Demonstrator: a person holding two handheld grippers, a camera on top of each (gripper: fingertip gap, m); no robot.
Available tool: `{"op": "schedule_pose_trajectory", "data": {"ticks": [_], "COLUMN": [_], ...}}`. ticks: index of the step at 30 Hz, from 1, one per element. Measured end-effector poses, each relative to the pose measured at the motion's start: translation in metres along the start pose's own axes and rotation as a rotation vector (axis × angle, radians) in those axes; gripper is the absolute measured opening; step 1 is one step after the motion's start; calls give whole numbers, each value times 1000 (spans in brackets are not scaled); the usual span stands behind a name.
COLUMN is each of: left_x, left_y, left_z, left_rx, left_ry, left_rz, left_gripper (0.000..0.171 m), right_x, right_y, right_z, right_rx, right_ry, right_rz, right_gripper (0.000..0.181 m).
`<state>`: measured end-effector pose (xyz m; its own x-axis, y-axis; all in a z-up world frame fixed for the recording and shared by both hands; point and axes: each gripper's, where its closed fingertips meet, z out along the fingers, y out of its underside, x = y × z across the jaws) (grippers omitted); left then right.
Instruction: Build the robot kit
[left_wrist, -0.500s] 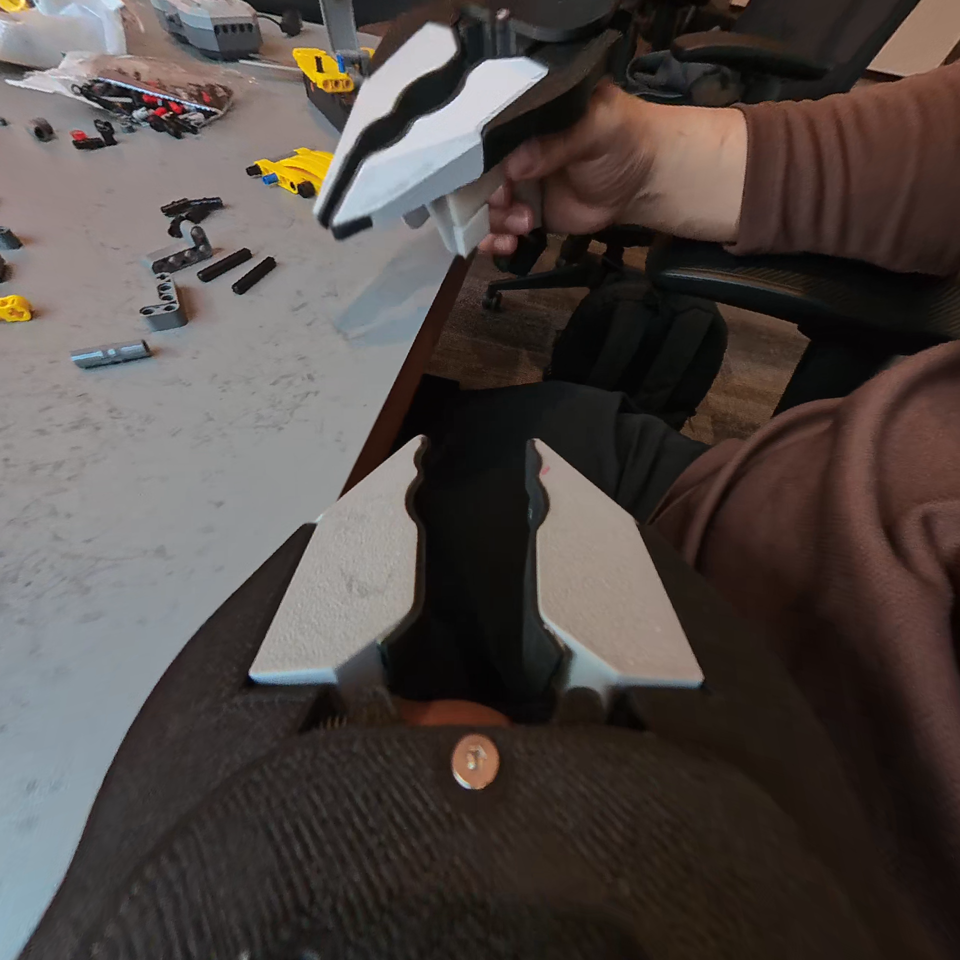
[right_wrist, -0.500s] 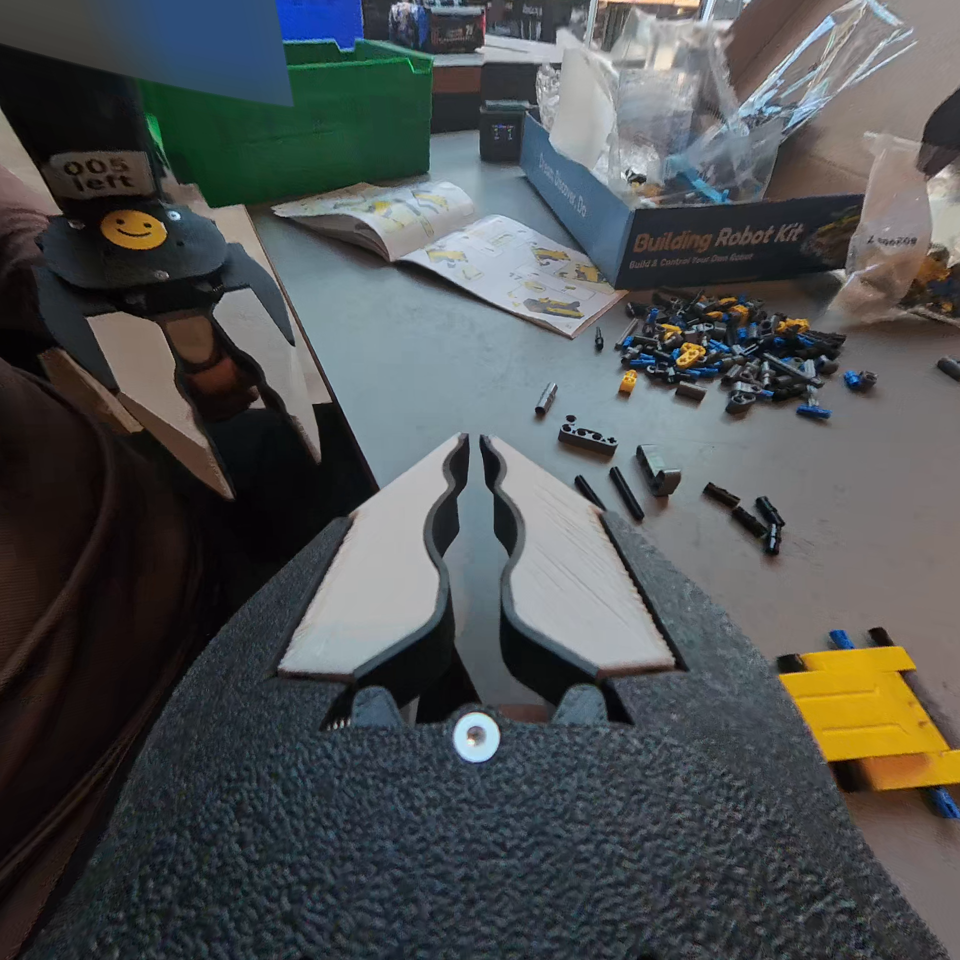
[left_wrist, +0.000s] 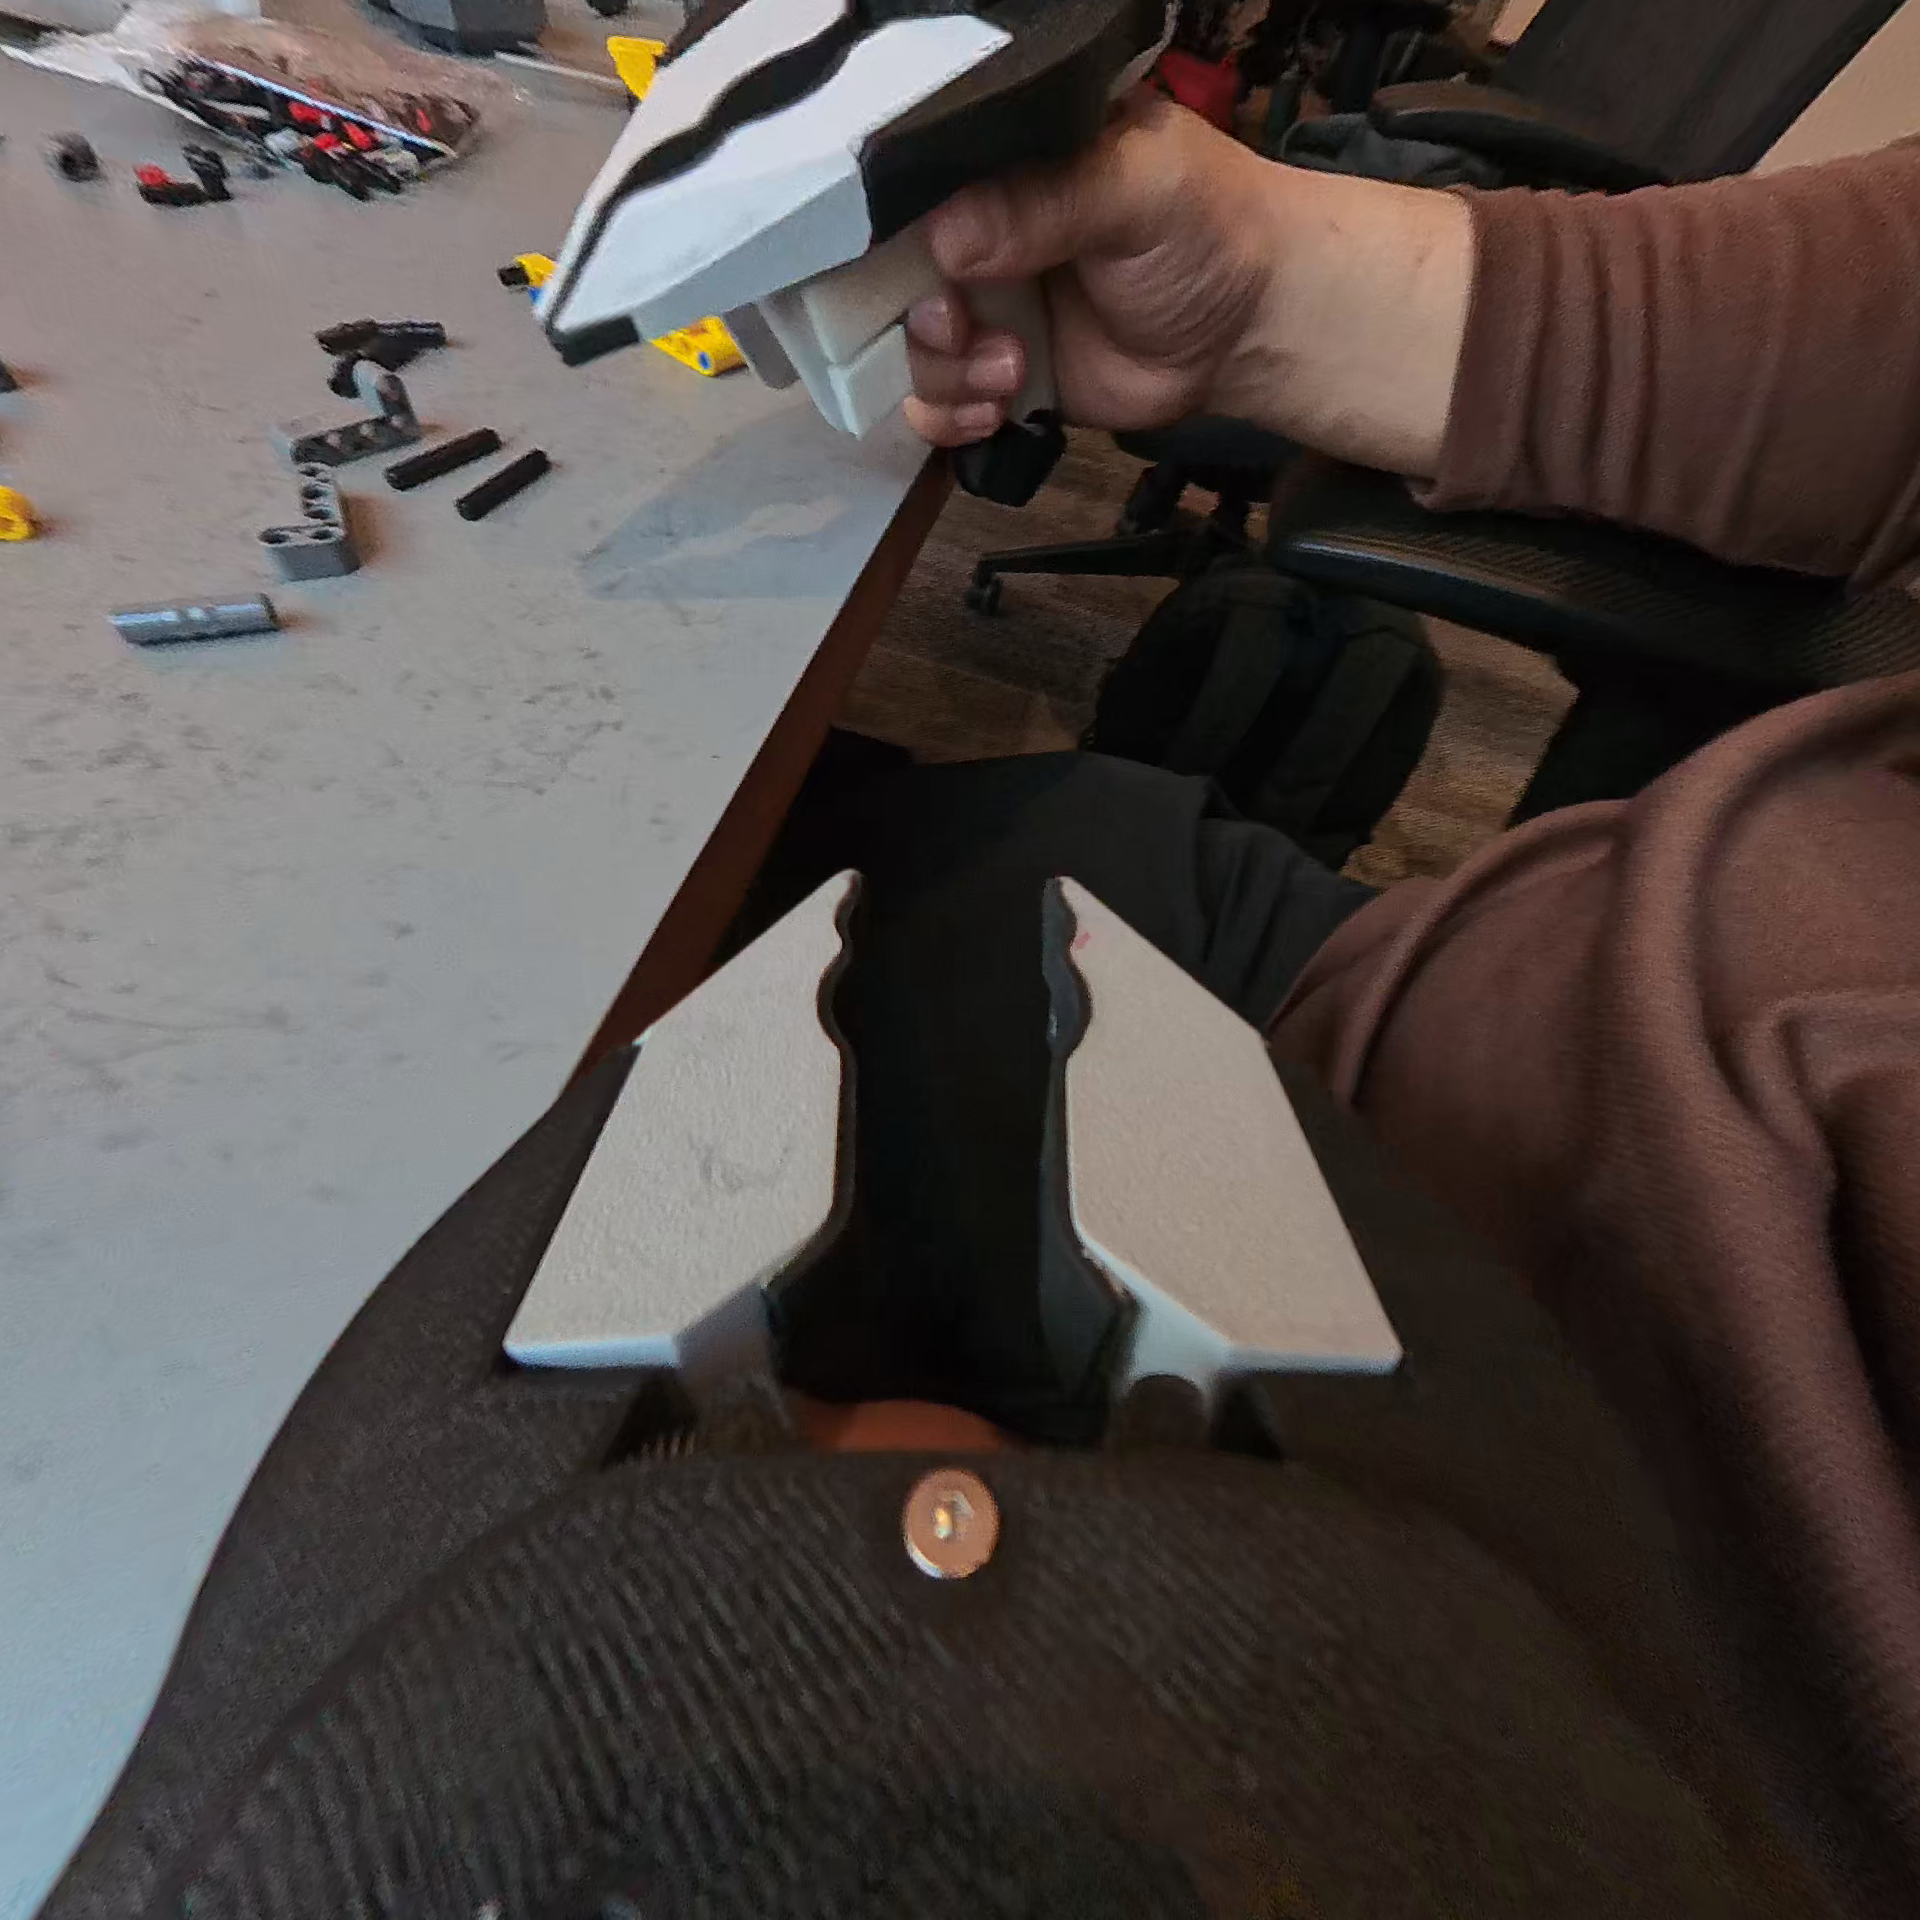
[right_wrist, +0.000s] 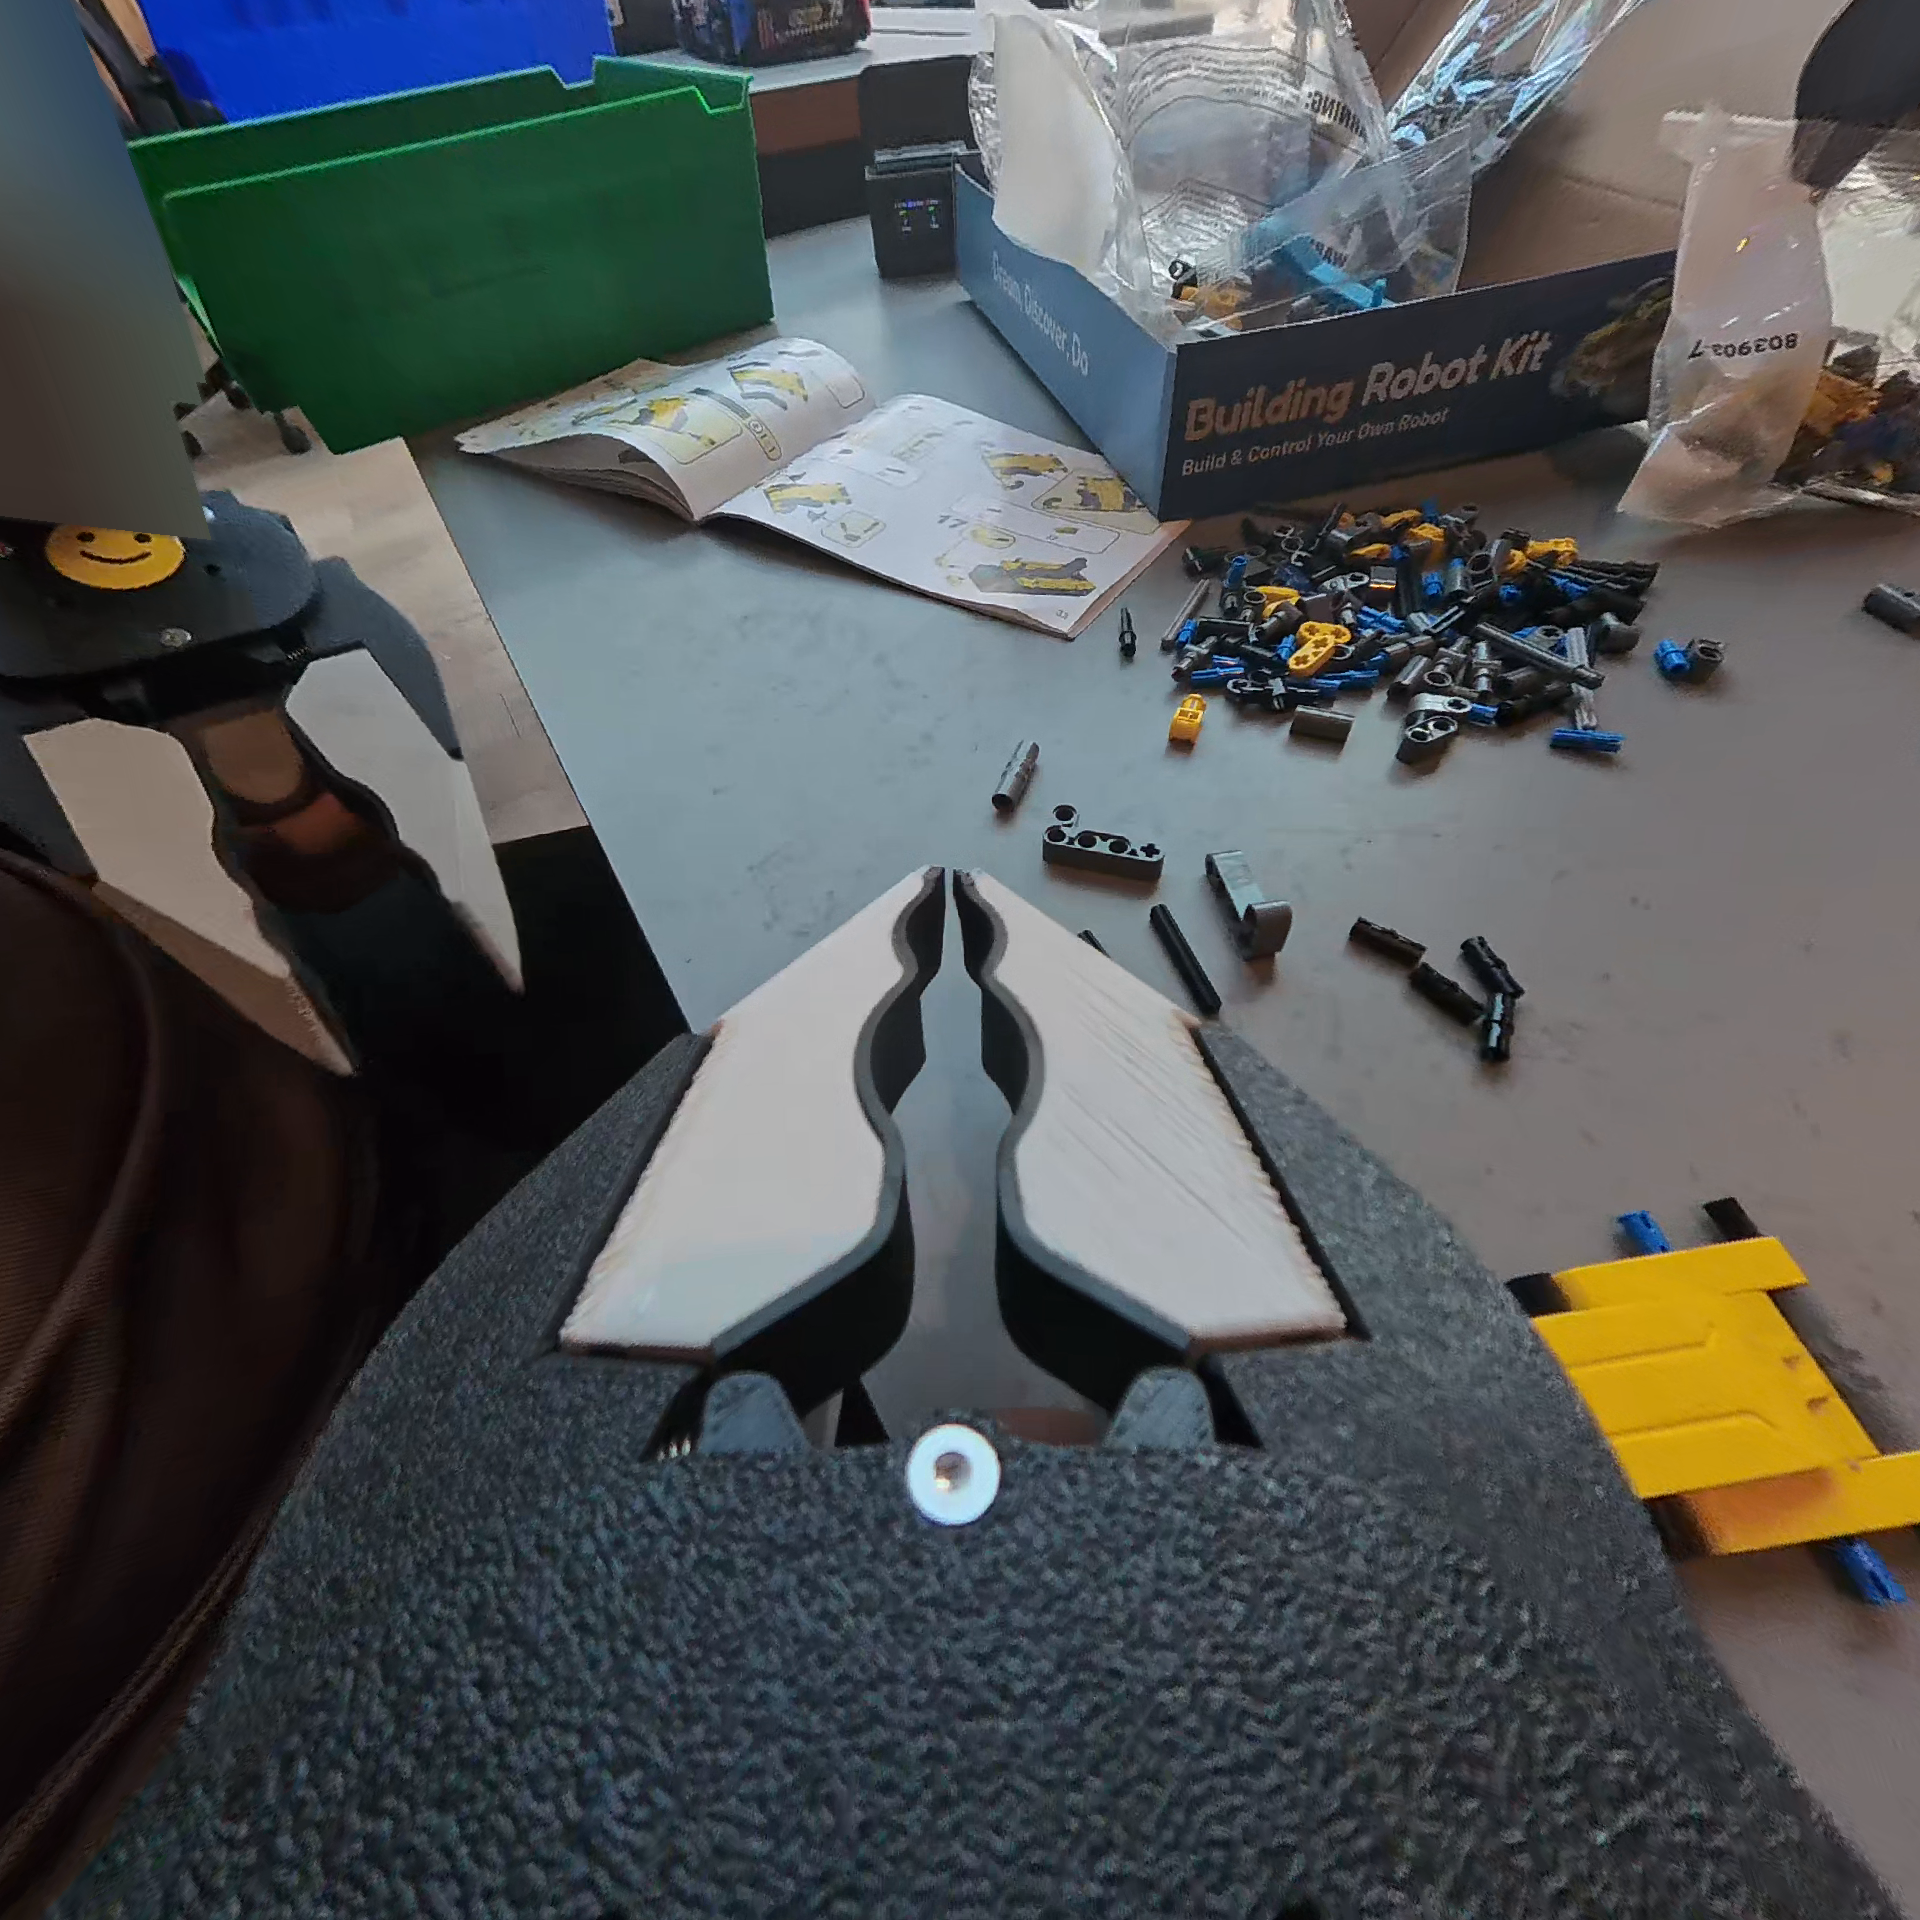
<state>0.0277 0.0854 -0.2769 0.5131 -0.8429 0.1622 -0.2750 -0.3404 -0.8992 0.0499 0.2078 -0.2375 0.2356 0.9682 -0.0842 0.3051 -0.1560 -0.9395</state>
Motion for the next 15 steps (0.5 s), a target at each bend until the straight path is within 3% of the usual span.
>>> {"op": "schedule_pose_trajectory", "data": {"ticks": [3,8,15], "left_x": [16,20,27], "left_y": [7,7,6], "left_z": [6,7,2], "left_rx": [-45,-49,-64], "left_ry": [79,68,98], "left_rz": [10,99,77], "left_gripper": [32,31,31], "right_x": [-2,-5,-6], "right_y": [1,2,3], "right_z": [0,0,2], "right_rx": [-4,-1,-16], "right_ry": [-12,-47,-70], "right_rz": [4,13,27], "right_gripper": [4,4,4]}}
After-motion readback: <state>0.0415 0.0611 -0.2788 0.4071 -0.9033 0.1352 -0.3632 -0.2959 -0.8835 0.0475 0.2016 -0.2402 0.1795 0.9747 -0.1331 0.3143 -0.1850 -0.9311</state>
